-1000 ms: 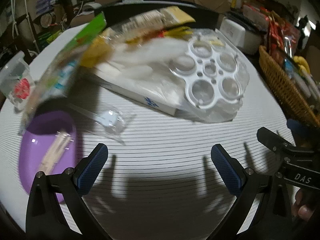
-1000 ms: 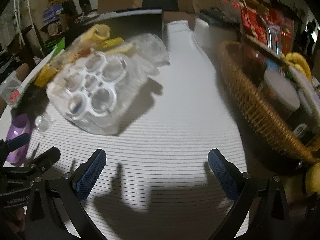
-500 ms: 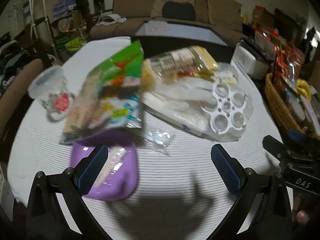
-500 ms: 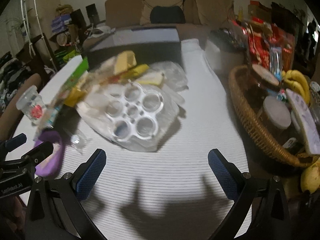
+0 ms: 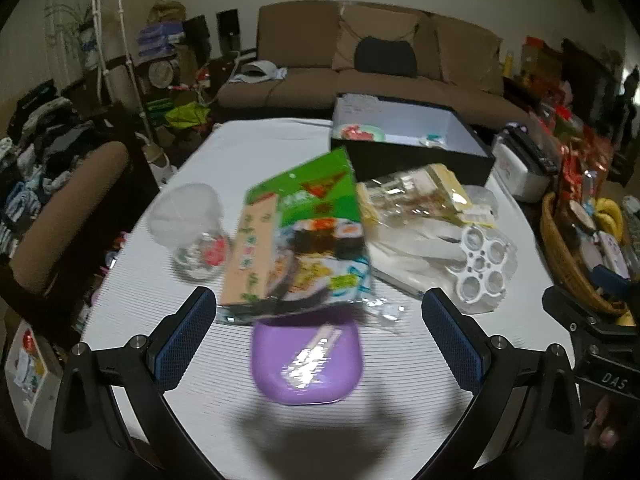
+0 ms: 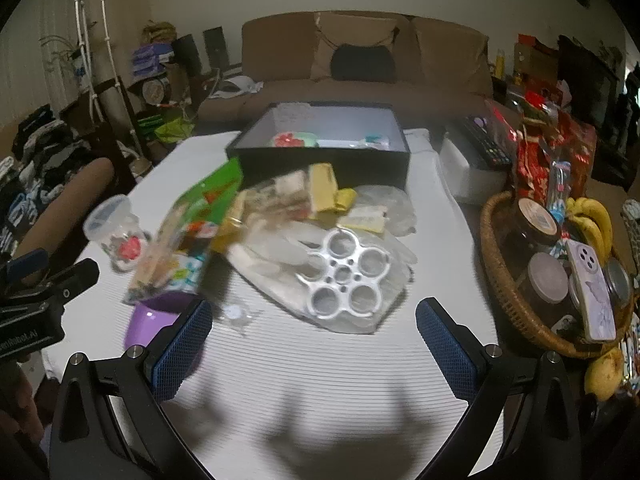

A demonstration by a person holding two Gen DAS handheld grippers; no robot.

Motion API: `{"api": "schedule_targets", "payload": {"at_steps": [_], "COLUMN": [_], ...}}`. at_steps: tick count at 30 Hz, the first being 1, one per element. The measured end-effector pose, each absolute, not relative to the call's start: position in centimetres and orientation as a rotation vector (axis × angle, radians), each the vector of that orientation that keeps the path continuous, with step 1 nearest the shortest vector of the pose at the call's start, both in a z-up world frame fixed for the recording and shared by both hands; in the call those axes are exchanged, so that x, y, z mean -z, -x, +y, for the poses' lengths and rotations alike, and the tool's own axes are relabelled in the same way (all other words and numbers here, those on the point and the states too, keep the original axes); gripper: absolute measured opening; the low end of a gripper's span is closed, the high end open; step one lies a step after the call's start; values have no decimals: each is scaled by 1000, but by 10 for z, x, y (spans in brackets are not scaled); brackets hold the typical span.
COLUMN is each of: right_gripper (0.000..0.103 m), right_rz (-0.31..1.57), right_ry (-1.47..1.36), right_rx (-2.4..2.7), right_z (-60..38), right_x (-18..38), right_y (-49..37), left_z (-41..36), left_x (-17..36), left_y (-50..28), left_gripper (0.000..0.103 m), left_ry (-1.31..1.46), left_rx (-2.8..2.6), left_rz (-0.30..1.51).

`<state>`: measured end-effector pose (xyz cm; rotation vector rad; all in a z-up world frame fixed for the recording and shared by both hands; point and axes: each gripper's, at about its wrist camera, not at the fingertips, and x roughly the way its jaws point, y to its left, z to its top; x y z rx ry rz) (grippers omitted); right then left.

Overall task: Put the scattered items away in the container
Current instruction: 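Move both tools toward the yellow bread bag beside the black box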

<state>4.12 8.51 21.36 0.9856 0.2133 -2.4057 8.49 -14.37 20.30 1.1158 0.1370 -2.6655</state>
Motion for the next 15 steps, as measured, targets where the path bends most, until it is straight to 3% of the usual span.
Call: {"api": "schedule_targets", "payload": {"at_steps": [15], "right_gripper": [103], "right_rz": [216], "right_ry": [-977], "right_rx": [2345], "right_z": [33], "right_x": [-225], "right_y": [-61], "left_z": [-210], "left_x": [-213], "left_y": [-101], "left_gripper": [103], "left_ry": [-1131], "left_rx": [2587], "left_rz": [177]}}
